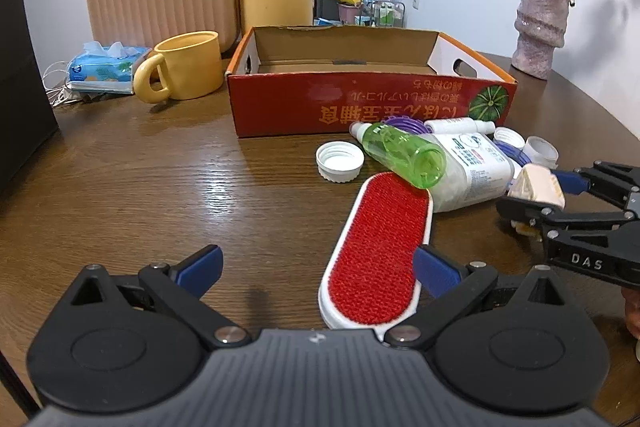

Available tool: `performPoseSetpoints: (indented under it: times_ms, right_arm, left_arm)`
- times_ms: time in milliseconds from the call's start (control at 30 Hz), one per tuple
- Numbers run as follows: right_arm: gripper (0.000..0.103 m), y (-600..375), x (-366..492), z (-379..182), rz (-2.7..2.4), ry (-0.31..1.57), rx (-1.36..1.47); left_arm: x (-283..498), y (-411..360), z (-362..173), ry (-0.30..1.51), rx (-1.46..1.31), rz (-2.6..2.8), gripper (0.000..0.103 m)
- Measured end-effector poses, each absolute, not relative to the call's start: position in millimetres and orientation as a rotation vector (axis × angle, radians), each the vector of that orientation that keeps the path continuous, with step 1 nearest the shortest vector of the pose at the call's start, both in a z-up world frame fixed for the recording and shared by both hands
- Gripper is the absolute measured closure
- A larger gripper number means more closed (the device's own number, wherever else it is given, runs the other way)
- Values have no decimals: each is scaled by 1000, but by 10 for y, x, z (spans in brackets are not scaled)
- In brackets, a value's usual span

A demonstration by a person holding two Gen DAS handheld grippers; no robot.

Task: Organize rigid objects
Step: 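Reach the left tool to the red lint brush while the right tool reaches the white plug, then grasp the red lint brush with the left tool while the right tool grasps the white plug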

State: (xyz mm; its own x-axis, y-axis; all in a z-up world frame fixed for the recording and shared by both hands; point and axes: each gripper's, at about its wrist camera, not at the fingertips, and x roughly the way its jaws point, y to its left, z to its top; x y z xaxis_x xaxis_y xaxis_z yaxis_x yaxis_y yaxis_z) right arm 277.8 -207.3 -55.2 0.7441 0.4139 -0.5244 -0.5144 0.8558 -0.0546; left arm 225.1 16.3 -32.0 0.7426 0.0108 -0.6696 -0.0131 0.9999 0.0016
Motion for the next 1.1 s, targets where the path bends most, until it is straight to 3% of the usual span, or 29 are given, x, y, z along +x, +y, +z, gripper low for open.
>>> performPoseSetpoints:
  times_ms: [467, 667, 733, 1100]
  right_arm:
    - [53, -2209, 2614, -497, 448, 470, -128]
    - [53, -2228, 2577, -496, 435, 462, -107]
    - [53, -2238, 2565, -495, 433, 462, -100]
    - [53, -2255, 2532, -492, 424, 456, -82]
  left_arm:
    - [2365, -34, -507, 800, 25, 14, 1]
    - [2381, -62, -533, 816, 23, -17, 25]
    - [2367, -91, -519, 807, 27, -41, 40]
    - [2261, -123, -506, 784, 47, -35, 44]
